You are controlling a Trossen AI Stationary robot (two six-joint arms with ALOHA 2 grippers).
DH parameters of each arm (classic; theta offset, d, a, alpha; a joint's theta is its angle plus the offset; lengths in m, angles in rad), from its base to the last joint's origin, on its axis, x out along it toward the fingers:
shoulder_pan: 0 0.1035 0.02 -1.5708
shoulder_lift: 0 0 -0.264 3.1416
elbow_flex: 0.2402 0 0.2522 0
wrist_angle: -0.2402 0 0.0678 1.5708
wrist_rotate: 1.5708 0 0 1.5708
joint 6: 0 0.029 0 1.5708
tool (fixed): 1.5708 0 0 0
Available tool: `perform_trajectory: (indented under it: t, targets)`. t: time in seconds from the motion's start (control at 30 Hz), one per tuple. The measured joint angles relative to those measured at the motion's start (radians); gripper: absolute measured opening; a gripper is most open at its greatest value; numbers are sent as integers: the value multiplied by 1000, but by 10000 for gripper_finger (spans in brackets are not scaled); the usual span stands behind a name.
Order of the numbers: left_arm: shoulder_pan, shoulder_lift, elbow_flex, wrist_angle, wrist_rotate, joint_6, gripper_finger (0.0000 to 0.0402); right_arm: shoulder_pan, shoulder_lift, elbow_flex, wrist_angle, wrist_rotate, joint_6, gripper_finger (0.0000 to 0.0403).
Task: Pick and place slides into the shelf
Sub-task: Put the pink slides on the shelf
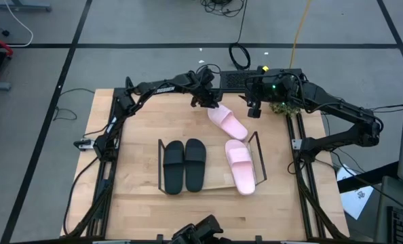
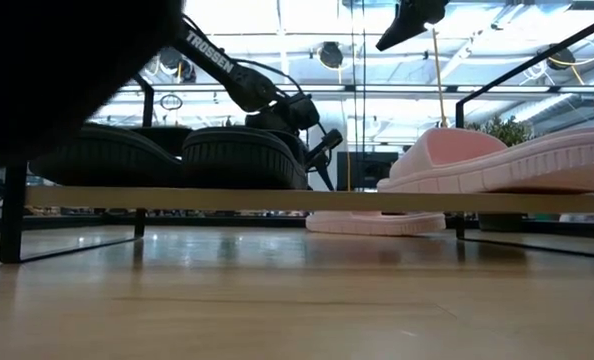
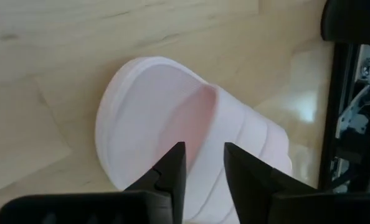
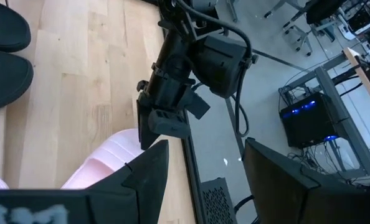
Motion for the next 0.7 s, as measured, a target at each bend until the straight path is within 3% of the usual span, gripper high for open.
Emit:
perform_trajectory:
  t: [0.23, 0.7]
  targets:
    - [-2, 0, 0, -31, 29, 56, 58, 0, 0, 0, 5, 0, -36, 196]
    - [12, 0, 0, -31, 133, 127, 88, 0, 0, 0, 19, 0, -93, 196]
